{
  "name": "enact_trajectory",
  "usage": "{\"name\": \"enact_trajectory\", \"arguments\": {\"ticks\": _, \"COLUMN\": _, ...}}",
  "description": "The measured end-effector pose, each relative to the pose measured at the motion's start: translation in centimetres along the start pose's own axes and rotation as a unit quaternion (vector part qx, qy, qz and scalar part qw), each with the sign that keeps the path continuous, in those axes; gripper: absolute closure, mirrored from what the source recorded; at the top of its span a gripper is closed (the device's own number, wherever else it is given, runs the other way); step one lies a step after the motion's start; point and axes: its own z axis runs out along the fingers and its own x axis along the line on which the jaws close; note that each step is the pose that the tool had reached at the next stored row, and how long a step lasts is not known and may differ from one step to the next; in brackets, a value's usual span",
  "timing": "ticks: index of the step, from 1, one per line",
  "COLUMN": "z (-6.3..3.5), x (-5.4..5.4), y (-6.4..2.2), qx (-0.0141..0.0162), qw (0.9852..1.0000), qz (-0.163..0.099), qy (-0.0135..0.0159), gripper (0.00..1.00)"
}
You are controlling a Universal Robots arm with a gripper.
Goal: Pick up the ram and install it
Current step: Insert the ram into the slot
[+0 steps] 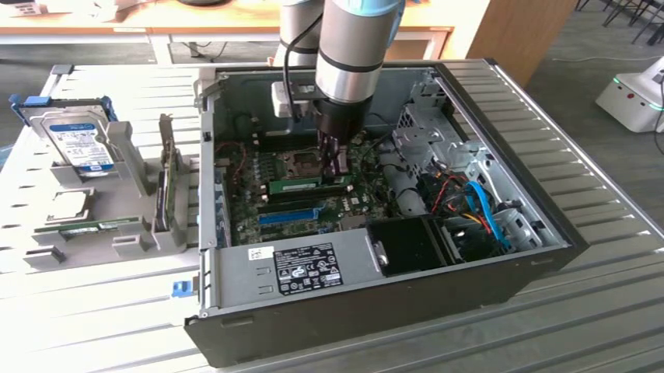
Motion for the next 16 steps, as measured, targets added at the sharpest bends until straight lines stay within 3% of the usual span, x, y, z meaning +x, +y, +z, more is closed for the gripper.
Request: {"name": "enact_trajectory", "arguments": {"ticks": 16, "z": 0.12, "x": -0.31, "y": 0.12, "qx": 0.0, "qw": 1.0, "qz": 0.001, "qy": -0.0001, "gripper": 0.88}}
